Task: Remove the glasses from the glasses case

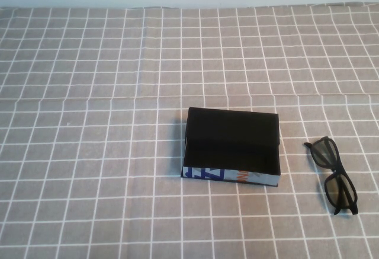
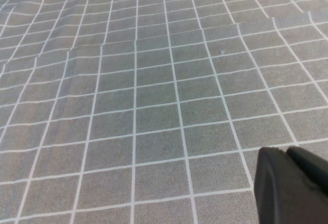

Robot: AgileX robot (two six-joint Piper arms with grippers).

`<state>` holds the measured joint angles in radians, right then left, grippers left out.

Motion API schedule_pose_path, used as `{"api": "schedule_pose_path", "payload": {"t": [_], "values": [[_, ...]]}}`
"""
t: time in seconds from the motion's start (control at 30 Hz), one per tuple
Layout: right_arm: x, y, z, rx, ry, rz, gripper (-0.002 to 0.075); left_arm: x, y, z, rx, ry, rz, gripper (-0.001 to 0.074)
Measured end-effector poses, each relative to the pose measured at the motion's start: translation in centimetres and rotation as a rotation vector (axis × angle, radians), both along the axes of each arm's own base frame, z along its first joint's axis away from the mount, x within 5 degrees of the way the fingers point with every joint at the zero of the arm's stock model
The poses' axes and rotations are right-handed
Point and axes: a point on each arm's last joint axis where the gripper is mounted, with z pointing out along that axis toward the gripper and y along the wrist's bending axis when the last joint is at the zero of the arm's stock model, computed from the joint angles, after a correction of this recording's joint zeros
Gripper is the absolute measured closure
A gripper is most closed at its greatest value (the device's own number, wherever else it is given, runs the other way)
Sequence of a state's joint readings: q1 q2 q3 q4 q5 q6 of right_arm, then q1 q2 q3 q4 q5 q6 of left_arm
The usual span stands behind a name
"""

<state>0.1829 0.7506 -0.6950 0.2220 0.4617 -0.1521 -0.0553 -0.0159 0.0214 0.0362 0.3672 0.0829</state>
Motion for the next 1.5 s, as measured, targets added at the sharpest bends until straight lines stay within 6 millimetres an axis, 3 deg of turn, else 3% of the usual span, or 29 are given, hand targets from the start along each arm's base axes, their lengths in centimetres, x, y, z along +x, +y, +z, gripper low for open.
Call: {"api": "schedule_pose_path", "payload": {"t": [0.17, 0.3, 0.53, 0.8, 1.3, 1.5], "values": [[-3.9, -0.9, -2.5, 0.011, -0.091, -0.018, 0.0742, 0.0, 0.0, 0.0, 0.000, 0.000, 0.000, 0.0740], [-6.0, -1.8, -4.5, 0.036, -0.287, -0.075, 0.0742, 0.0, 0.0, 0.0, 0.000, 0.000, 0.000, 0.0739], [-7.7, -2.6, -9.4, 0.021, -0.404, -0.119, 0.0742, 0.0, 0.0, 0.0, 0.000, 0.000, 0.000, 0.0739], [-7.8, -2.7, -13.8, 0.050, -0.317, -0.140, 0.0742, 0.0, 0.0, 0.0, 0.000, 0.000, 0.000, 0.0739], [-8.9, -3.7, -14.8, 0.002, -0.313, -0.282, 0.0742, 0.0, 0.0, 0.0, 0.000, 0.000, 0.000, 0.0739], [-9.3, -3.3, -15.8, 0.058, -0.199, -0.246, 0.0742, 0.0, 0.0, 0.0, 0.000, 0.000, 0.000, 0.0739]]}}
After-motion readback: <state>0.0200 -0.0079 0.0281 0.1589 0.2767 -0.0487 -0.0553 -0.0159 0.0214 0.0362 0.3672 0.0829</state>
